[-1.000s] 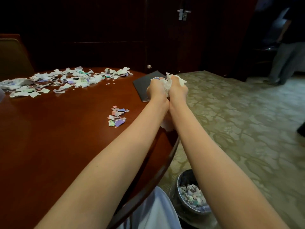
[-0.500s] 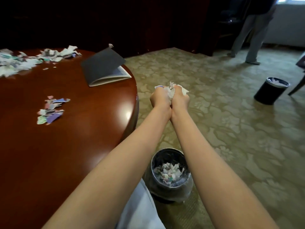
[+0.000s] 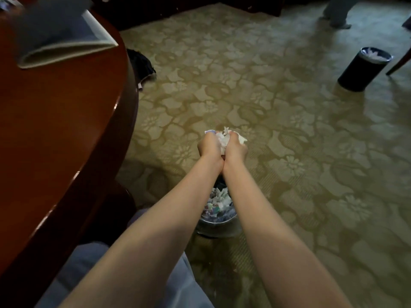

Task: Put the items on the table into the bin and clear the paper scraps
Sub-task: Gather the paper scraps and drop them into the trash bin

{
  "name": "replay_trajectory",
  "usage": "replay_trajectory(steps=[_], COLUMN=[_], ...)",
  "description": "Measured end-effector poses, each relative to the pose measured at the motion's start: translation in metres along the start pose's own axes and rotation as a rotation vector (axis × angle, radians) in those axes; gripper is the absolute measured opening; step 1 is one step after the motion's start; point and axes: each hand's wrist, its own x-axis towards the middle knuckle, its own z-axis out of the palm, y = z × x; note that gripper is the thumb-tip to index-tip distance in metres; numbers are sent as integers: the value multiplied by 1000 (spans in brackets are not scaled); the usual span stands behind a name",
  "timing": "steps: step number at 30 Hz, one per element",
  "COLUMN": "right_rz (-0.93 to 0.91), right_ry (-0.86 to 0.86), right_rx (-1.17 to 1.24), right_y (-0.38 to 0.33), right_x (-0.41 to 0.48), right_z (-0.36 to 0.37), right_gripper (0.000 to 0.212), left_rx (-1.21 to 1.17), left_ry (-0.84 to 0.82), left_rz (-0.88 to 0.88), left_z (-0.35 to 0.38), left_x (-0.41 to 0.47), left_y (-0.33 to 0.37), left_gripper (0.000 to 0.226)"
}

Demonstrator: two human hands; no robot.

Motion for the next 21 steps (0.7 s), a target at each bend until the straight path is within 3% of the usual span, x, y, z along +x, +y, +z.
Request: replay_trajectory(steps=[5, 10, 18, 21], right_rz=[191, 383, 508, 532], right_ry=[110, 157, 243, 269], right_rx=[36, 21, -23, -98], right_y=[43, 99, 134, 140], right_x=[39, 66, 93, 101], right_z=[-20, -43, -60, -63], right_gripper=[17, 22, 17, 26], left_rx=[179, 266, 348, 418], left_ry=[-53, 54, 155, 202], left_rz=[-33, -163, -294, -319], left_z=[-21, -52, -64, -65], left_x=[45, 72, 92, 99], left_y=[-49, -94, -123, -129], left_gripper=[30, 29, 22, 17])
